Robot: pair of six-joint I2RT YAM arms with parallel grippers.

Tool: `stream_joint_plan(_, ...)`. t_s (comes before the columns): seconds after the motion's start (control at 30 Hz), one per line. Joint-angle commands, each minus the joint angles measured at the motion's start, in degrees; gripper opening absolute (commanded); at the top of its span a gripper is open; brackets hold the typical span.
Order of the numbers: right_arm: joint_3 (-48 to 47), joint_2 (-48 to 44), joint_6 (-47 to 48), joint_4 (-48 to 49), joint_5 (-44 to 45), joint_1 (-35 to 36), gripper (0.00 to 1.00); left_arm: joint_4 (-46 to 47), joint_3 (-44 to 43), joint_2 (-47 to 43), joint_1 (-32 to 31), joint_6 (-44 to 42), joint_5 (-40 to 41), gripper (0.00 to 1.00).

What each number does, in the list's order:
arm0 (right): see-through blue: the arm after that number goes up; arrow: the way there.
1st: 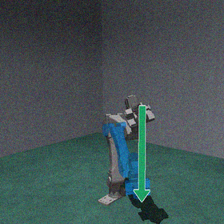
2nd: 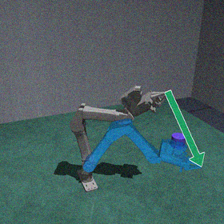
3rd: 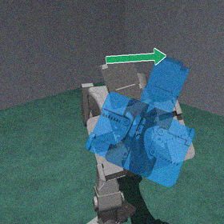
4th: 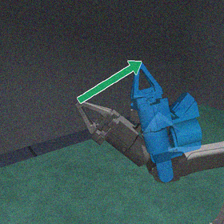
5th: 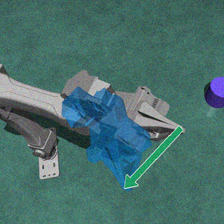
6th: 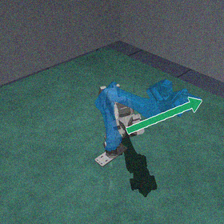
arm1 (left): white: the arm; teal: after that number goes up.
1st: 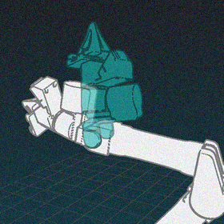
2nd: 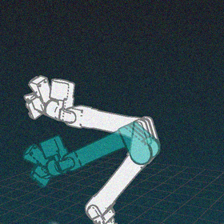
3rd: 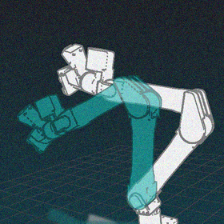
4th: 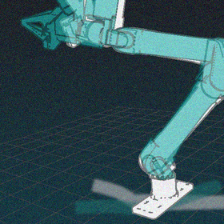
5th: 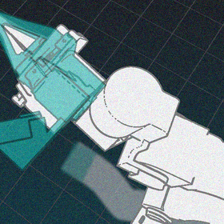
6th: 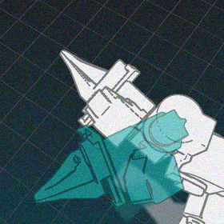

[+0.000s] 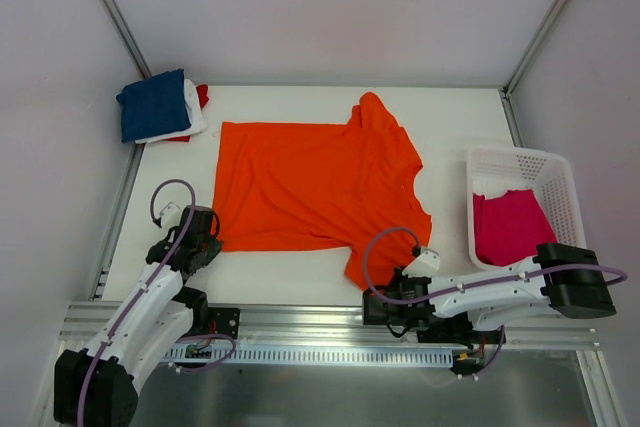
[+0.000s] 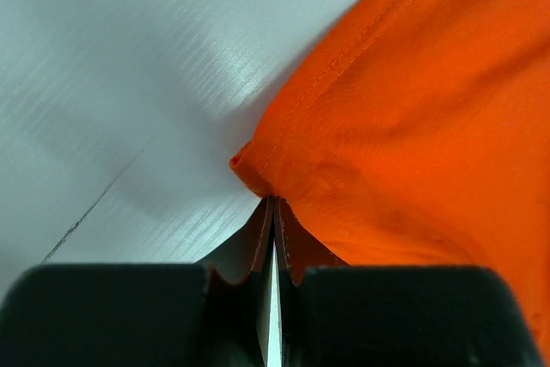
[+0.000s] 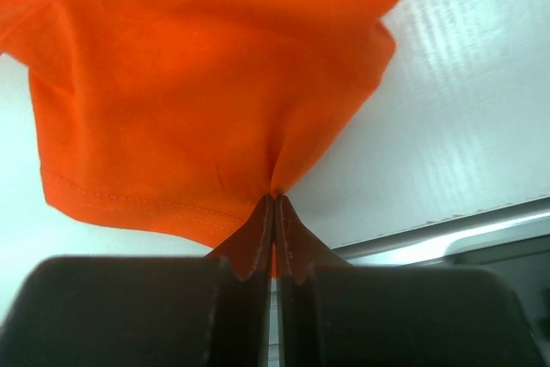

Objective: Fold and stack the t-shirts
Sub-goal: Fold the tshirt

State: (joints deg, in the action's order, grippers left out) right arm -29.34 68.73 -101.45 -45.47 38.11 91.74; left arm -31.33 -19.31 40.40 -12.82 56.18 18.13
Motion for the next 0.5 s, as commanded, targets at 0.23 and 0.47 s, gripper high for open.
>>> stream_joint_plan(0.23,-4.7,-3.1,-2.7,-15.9,4.8,0.0,0.01,0.2,-2.8,-3.0,-0.5,-3.5,0.6,0.0)
stream_joint_plan(0.47,-12.2,-4.9,-3.2,-27.3,10.4,0.0,0.0,-0.2,-7.7,-5.3,-0.5,-6.6,-1.0,0.0)
